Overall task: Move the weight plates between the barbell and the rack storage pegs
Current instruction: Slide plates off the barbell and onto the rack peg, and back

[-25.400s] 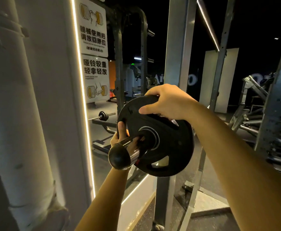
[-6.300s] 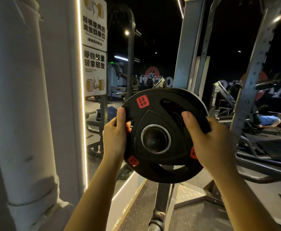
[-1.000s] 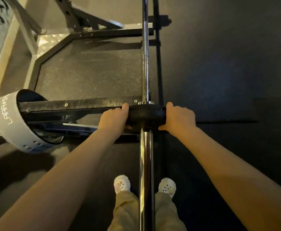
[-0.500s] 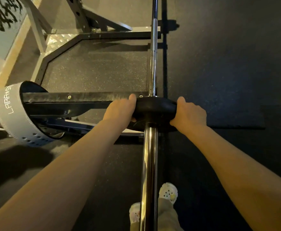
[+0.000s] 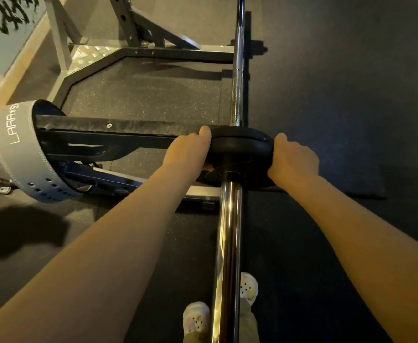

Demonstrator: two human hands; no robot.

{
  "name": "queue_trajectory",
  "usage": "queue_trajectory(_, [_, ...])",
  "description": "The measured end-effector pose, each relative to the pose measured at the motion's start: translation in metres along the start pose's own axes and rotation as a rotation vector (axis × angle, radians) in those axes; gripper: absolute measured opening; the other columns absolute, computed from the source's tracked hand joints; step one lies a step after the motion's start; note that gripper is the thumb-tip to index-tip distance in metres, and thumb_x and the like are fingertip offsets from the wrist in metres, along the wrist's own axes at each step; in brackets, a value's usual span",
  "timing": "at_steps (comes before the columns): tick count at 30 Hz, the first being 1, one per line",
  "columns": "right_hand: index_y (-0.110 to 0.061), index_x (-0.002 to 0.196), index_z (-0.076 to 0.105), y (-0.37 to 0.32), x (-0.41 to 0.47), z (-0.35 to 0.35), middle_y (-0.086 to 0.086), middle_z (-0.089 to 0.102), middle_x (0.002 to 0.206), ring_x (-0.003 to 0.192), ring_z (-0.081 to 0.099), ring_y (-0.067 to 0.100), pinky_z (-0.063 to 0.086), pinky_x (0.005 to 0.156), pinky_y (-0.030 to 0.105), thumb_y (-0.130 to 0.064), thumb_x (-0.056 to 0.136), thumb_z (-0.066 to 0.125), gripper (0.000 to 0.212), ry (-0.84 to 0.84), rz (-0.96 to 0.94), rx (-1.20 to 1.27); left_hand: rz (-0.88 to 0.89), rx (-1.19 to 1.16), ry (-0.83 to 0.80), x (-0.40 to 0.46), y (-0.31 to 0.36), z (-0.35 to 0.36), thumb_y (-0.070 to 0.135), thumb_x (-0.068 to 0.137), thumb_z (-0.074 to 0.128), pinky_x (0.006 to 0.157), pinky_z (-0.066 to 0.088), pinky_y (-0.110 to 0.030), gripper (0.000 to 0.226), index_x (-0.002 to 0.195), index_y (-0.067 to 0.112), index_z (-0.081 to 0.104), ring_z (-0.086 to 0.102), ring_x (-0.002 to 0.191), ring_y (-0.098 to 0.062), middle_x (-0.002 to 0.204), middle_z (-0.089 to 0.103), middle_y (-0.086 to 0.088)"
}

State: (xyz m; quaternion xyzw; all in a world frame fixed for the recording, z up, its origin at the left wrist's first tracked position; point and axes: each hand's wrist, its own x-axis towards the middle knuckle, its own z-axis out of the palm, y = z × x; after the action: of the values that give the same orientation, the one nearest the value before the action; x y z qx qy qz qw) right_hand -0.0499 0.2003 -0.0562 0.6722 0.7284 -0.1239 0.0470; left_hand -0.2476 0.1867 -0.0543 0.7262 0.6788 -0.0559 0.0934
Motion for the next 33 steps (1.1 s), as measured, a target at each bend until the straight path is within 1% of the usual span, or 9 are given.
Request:
queue_trajectory(6, [-0.016, 0.095, 0.031, 0.005, 0.005, 0.011, 0.003, 0.042, 0.074, 0.07, 0.044, 0.023, 0.034, 0.06, 0.035, -0.02, 0.084, 0.065, 0.036, 0.024, 0.033, 0.076, 0.037, 0.065, -0.032, 0.01, -0.001, -0.006, 0.033, 0.078, 0.077, 0.069, 0.045, -0.036, 0.058, 0.116, 0.009, 0.04, 0.063, 0.086, -0.03, 0.095, 0.063, -0.01])
queue_trajectory(13, [-0.015, 0.096, 0.035, 0.021, 0.006, 0.031, 0.004, 0.048, 0.086, 0.077, 0.045, 0.023, 0.036, 0.069, 0.036, -0.019, 0.08, 0.07, 0.038, 0.026, 0.062, 0.376, 0.019, 0.157, -0.021, 0.006, 0.023, -0.018, 0.019, 0.082, 0.072, 0.065, 0.039, -0.035, 0.048, 0.117, 0.005, 0.042, 0.05, 0.077, -0.025, 0.093, 0.058, -0.01])
queue_trajectory(15, [-0.016, 0.096, 0.035, 0.026, -0.002, 0.044, 0.001, 0.047, 0.087, 0.081, 0.045, 0.022, 0.036, 0.07, 0.036, -0.019, 0.08, 0.07, 0.039, 0.029, 0.131, 0.517, 0.028, 0.149, -0.012, 0.009, 0.035, -0.019, 0.013, 0.087, 0.065, 0.068, 0.041, -0.036, 0.045, 0.123, 0.003, 0.041, 0.058, 0.089, -0.03, 0.106, 0.061, -0.015])
queue_trajectory(17, [-0.018, 0.098, 0.036, 0.027, -0.007, 0.055, 0.002, 0.048, 0.09, 0.084, 0.047, 0.023, 0.038, 0.07, 0.036, -0.02, 0.081, 0.069, 0.037, 0.004, 0.217, 0.622, 0.02, 0.12, -0.052, 0.018, 0.047, -0.021, 0.007, 0.09, 0.058, 0.082, 0.047, -0.044, 0.046, 0.131, 0.001, 0.038, 0.055, 0.109, -0.037, 0.12, 0.056, -0.02])
queue_trajectory(19, [-0.019, 0.1, 0.036, 0.029, -0.008, 0.059, 0.002, 0.049, 0.093, 0.086, 0.048, 0.022, 0.039, 0.071, 0.036, -0.02, 0.082, 0.069, 0.038, -0.016, 0.255, 0.661, 0.006, 0.105, -0.083, 0.022, 0.053, -0.023, 0.006, 0.092, 0.053, 0.089, 0.045, -0.048, 0.044, 0.133, 0.0, 0.038, 0.052, 0.113, -0.037, 0.126, 0.053, -0.022])
queue_trajectory(22, [-0.019, 0.099, 0.034, 0.029, -0.009, 0.055, 0.003, 0.048, 0.093, 0.086, 0.048, 0.023, 0.04, 0.072, 0.037, -0.019, 0.082, 0.069, 0.039, -0.016, 0.229, 0.632, -0.024, 0.089, -0.037, 0.016, 0.048, -0.021, 0.012, 0.096, 0.049, 0.076, 0.04, -0.039, 0.035, 0.129, 0.001, 0.041, 0.056, 0.102, -0.032, 0.119, 0.057, -0.019])
queue_trajectory(26, [-0.016, 0.096, 0.033, 0.024, -0.011, 0.042, 0.003, 0.047, 0.088, 0.079, 0.047, 0.023, 0.038, 0.068, 0.037, -0.017, 0.082, 0.069, 0.039, 0.019, 0.145, 0.478, 0.04, 0.134, 0.038, 0.002, 0.03, -0.018, 0.015, 0.085, 0.069, 0.065, 0.038, -0.033, 0.046, 0.12, 0.004, 0.041, 0.059, 0.083, -0.029, 0.102, 0.063, -0.012])
queue_trajectory(29, [-0.016, 0.096, 0.032, 0.012, -0.016, 0.028, 0.006, 0.048, 0.088, 0.071, 0.045, 0.024, 0.034, 0.062, 0.034, -0.017, 0.082, 0.068, 0.038, 0.098, 0.049, 0.293, -0.012, -0.009, 0.068, -0.009, 0.006, -0.002, 0.025, 0.08, 0.075, 0.068, 0.043, -0.034, 0.053, 0.116, 0.008, 0.04, 0.062, 0.082, -0.028, 0.099, 0.064, -0.01])
queue_trajectory(33, [-0.011, 0.11, 0.039, -0.014, -0.014, 0.012, 0.005, 0.042, 0.086, 0.06, 0.039, 0.017, 0.026, 0.051, 0.028, -0.02, 0.082, 0.066, 0.04, 0.211, -0.101, 0.021, -0.155, -0.276, 0.038, -0.018, -0.021, 0.029, 0.023, 0.085, 0.068, 0.08, 0.05, -0.04, 0.043, 0.114, 0.009, 0.04, 0.063, 0.09, -0.03, 0.1, 0.062, -0.011])
